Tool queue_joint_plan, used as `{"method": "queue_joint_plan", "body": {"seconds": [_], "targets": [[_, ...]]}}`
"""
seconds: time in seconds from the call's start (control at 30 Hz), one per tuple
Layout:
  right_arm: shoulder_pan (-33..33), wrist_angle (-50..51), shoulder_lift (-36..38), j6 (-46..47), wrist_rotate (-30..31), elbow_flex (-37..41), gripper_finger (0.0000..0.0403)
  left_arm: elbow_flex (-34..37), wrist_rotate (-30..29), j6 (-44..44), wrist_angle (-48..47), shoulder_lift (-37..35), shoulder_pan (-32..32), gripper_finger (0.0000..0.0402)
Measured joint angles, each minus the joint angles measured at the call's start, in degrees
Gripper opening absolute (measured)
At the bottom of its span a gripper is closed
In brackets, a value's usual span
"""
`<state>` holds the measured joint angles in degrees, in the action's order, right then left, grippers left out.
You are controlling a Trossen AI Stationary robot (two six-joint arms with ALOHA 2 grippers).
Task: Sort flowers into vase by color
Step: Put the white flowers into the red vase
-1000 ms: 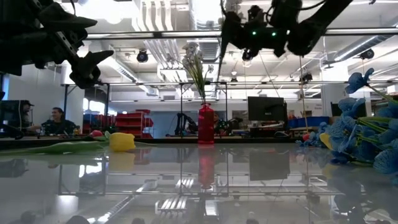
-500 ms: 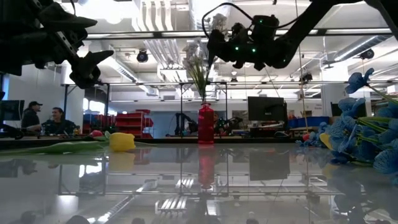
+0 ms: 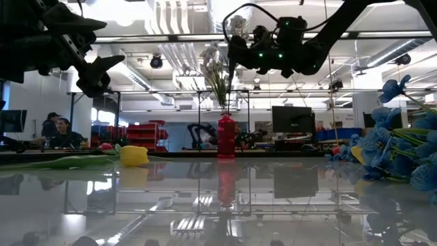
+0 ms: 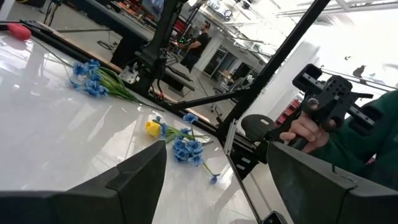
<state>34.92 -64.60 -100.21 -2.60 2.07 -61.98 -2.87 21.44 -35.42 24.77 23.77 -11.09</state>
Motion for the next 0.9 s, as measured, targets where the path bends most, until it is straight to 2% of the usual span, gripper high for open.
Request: {"method": "queue_joint_plan", "body": {"seconds": [0.37, 0.47, 0.63, 0.9], "targets": [[-0.4, 7.1, -1.7, 0.5, -1.3, 0.1, 0.0013, 0.0, 0.0, 0.0, 0.0, 0.0, 0.0, 0.0269], [-0.4, 8.2, -2.0, -0.9, -3.8, 0.1, 0.0024, 0.0, 0.0, 0.0, 0.0, 0.0, 0.0, 0.0269], [-0.5, 14.1, -1.5, -1.3, -4.2, 0.1, 0.0080, 0.0, 0.0, 0.0, 0.0, 0.0, 0.0, 0.0269], [-0.8, 34.2, 4.1, 0.5, -7.1, 0.2, 0.0175, 0.0, 0.0, 0.0, 0.0, 0.0, 0.0, 0.0269]]}}
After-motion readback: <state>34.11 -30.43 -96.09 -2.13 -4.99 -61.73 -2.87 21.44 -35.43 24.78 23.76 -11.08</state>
